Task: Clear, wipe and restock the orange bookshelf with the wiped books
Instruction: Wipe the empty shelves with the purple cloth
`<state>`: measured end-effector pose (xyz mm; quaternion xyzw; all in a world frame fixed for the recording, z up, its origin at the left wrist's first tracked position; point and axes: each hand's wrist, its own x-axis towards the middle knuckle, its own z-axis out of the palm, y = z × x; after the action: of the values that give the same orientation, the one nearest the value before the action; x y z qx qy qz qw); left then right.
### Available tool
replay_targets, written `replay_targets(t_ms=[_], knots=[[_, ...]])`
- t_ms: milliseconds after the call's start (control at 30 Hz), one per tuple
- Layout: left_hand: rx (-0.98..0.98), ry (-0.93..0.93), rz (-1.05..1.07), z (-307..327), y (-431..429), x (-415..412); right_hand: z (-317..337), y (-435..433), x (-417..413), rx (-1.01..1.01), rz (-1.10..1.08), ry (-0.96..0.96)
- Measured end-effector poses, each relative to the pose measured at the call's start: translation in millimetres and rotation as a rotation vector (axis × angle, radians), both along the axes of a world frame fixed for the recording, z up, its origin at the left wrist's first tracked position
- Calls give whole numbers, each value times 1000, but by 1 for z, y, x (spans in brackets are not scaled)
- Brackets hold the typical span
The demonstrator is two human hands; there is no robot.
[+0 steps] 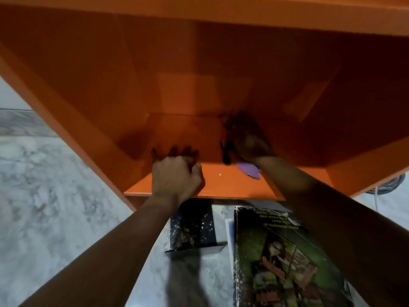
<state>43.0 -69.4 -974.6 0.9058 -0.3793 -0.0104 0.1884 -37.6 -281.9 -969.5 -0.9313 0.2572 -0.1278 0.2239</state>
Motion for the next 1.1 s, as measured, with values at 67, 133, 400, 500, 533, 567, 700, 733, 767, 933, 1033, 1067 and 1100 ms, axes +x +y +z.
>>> replay_targets(t_ms=[67,133,400,500,533,567,700,733,767,933,1033,1067,1100], knots=[[-17,39,-27,-1,7,1,-4,39,15,-106,176,22],[-74,19,-65,-4,23,1,-13,71,24,-191,301,-53],[-497,70,150,12,110,-17,-18,185,10,-113,436,-191],[-530,149,410,30,129,-15,-17,216,-1,102,391,-257],[-525,166,495,37,133,-9,-15,220,-1,180,356,-289],[-510,177,555,43,134,-7,-11,218,-2,251,287,-312],[-453,202,420,52,138,14,16,192,21,308,-28,-332],[-447,202,380,50,138,20,22,178,33,321,-81,-288],[-447,198,359,47,138,23,30,166,46,307,-126,-225],[-478,93,253,27,139,33,52,113,130,271,-76,-171],[-495,61,204,21,141,37,38,121,160,100,52,57],[-502,45,190,21,141,38,26,128,164,-14,93,76],[-507,38,184,20,142,38,18,140,165,-108,121,52]])
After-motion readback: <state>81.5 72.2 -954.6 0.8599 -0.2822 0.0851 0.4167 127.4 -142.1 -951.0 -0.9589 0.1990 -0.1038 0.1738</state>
